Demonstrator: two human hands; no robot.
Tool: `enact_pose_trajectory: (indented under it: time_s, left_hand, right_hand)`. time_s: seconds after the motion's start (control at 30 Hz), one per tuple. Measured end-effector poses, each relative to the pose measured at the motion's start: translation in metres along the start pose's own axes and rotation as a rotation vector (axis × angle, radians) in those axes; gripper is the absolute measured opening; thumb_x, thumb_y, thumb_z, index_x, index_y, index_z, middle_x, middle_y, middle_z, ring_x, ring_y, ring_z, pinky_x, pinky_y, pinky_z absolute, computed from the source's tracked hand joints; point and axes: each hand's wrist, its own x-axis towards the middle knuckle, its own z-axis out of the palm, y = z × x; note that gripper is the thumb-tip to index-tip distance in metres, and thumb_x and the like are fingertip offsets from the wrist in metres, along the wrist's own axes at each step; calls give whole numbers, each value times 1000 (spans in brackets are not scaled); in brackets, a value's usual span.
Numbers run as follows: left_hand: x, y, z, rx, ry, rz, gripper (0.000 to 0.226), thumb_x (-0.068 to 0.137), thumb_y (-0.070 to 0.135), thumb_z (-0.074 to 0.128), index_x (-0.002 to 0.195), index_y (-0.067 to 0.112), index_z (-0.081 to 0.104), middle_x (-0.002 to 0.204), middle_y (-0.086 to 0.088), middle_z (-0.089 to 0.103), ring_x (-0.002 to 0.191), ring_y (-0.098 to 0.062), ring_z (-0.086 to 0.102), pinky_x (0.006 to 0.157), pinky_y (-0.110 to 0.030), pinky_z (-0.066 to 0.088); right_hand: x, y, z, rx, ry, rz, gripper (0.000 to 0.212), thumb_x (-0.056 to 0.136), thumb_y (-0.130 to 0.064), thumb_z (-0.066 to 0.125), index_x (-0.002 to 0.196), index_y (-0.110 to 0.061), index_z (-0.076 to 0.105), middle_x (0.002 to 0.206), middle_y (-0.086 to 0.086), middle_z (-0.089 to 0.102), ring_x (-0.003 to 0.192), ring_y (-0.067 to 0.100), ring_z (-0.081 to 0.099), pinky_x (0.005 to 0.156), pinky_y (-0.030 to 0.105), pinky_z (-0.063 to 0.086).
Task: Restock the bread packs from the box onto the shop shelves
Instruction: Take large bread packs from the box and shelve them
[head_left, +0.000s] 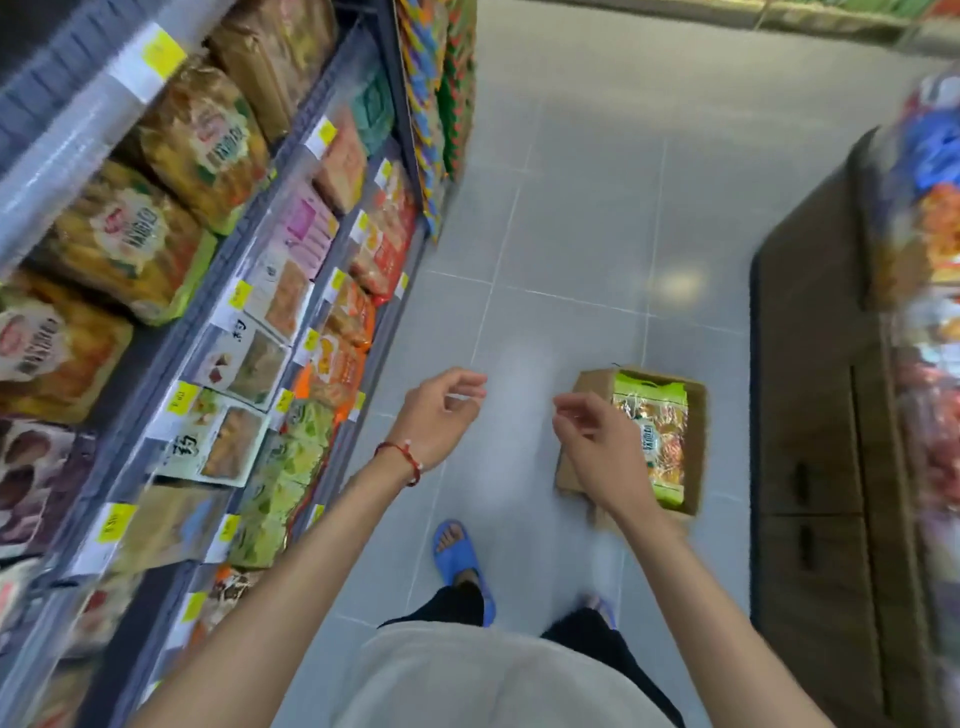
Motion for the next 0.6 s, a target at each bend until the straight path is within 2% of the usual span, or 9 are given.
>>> enact_pose_trajectory:
  time_s: [0.1,0.2,0.27,0.33,0.4,0.53,0.6]
  left_hand:
    - [-12,9,54,28,-64,-9,24,90,1,61,110,14,68,98,-1,71,83,-11,65,73,-6,48]
    - [-31,19,111,27,-125,-38,21,92,4,61,105,20,66,98,1,70,79,-8,64,72,-10,48]
    - [-45,26,149,13,-150,-54,22,92,3,60,104,20,65,99,-1,70,80,-10,65,74,-10,49]
    - [-62,30,185,-3,-156,-92,22,93,4,60,105,21,66,101,-2,70,87,-18,67,83,-19,52]
    - [-75,33,219,-10,-175,-118,22,92,6,60,106,22,67,102,0,71,93,-22,68,90,-29,53]
    - [-93,33,267,-57,-164,-194,23,92,9,59,105,27,66,103,3,71,98,-24,68,94,-35,54]
    - [-90,32,282,-78,-163,-231,24,92,10,58,102,31,66,103,4,70,98,-26,68,89,-37,57]
  right_hand:
    - [-26,41,-42,-18,54,52,19,95,-10,66,111,-19,73,98,-13,69,87,-11,61,74,4,44]
    - [-53,85,-84,-7,89,95,22,94,-9,66,113,-18,73,97,-16,70,88,-10,63,77,10,47]
    - [-69,110,-112,0,86,112,22,96,-9,66,115,-15,73,102,-8,72,89,-4,64,80,15,50]
    - [-79,132,-138,1,57,134,21,96,-10,65,115,-14,73,106,-4,73,91,8,67,83,22,54]
    - [-88,154,-162,-20,26,144,21,96,-11,65,114,-15,73,106,-4,73,92,13,68,84,26,54]
    - [-89,191,-201,-39,-43,171,23,96,-12,63,116,-19,73,103,-6,73,94,10,68,86,29,55]
    - [-79,204,-215,-40,-67,185,23,98,-12,63,118,-19,71,104,-8,72,96,6,67,85,24,56]
